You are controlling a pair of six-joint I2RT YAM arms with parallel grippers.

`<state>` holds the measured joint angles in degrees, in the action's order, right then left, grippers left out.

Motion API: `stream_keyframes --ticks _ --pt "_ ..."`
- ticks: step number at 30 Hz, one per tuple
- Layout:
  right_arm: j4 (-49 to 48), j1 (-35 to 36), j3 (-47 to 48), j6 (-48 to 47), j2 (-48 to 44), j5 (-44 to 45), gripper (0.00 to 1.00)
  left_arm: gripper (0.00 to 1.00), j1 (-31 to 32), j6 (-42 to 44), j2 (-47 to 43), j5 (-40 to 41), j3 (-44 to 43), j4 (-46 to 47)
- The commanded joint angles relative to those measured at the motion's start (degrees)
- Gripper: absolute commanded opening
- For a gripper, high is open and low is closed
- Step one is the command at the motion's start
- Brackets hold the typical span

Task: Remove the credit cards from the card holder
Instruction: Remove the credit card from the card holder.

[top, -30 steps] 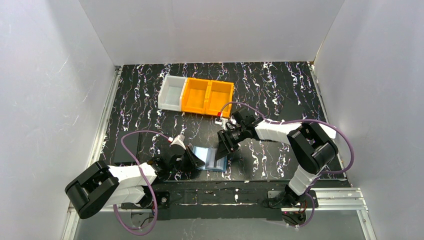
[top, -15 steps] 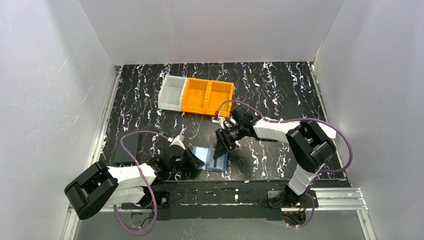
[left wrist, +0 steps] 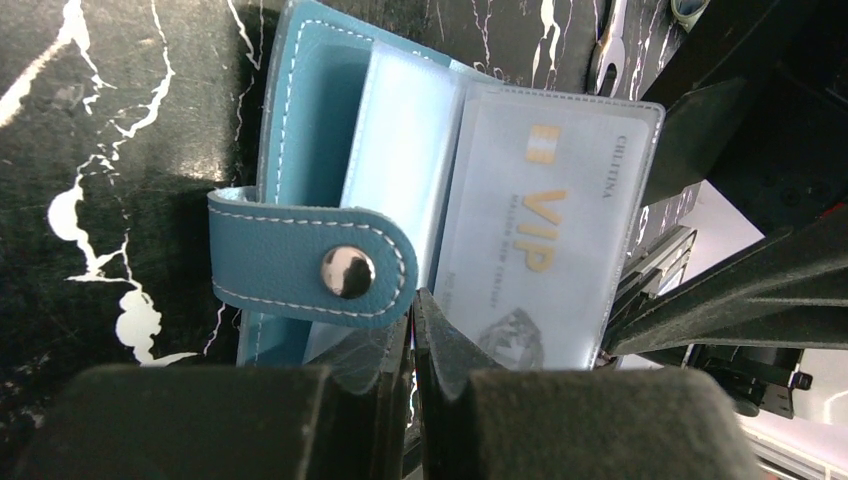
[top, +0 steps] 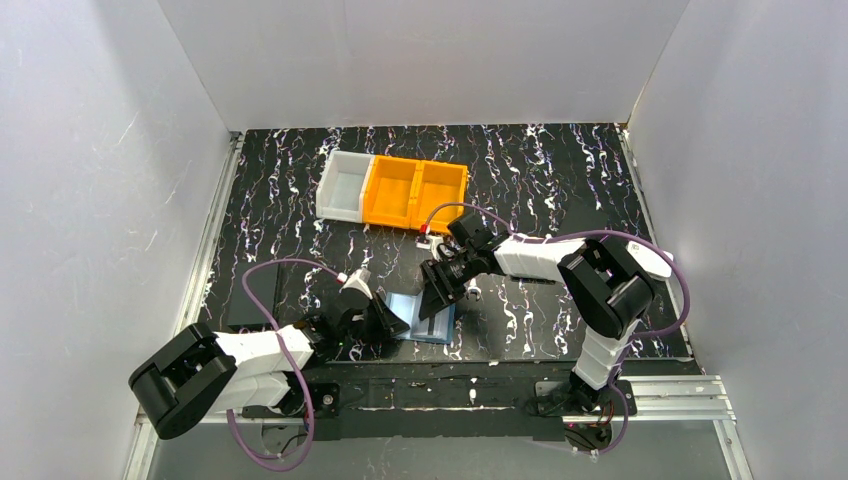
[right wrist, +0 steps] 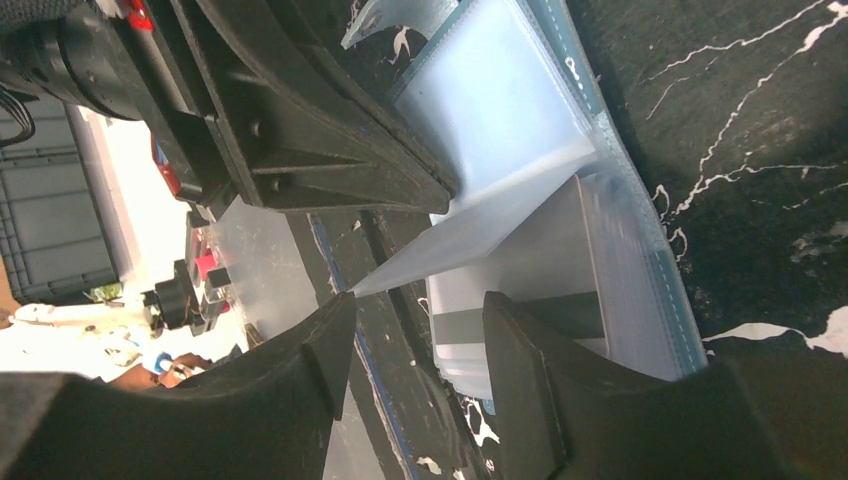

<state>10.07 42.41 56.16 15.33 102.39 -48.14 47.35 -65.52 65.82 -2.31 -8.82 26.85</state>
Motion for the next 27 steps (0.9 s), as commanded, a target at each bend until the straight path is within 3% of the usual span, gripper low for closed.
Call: stream_keyframes --ticks 1,9,20,27 --pt "-2.99 -0.05 -0.42 3.62 -1.14 1.44 0.59 0.05 -0.09 4.36 0.63 -0.74 -0.80 -6.72" --pt "-4.53 -0.09 -1.14 5.15 -1.65 0.46 0.63 0.05 -0.15 6.37 1.66 -2.72 -2.98 -6.65" --pt "-2.51 -0.61 -1.43 3.83 -2.63 4.18 0.47 0.06 -0.04 7.54 0.77 -3.60 -3.66 -6.20" --pt "-4.75 -1.72 -3.31 4.98 -4.43 1.82 0.57 0.06 -0.03 8.07 -1.59 -3.28 -3.70 -6.11"
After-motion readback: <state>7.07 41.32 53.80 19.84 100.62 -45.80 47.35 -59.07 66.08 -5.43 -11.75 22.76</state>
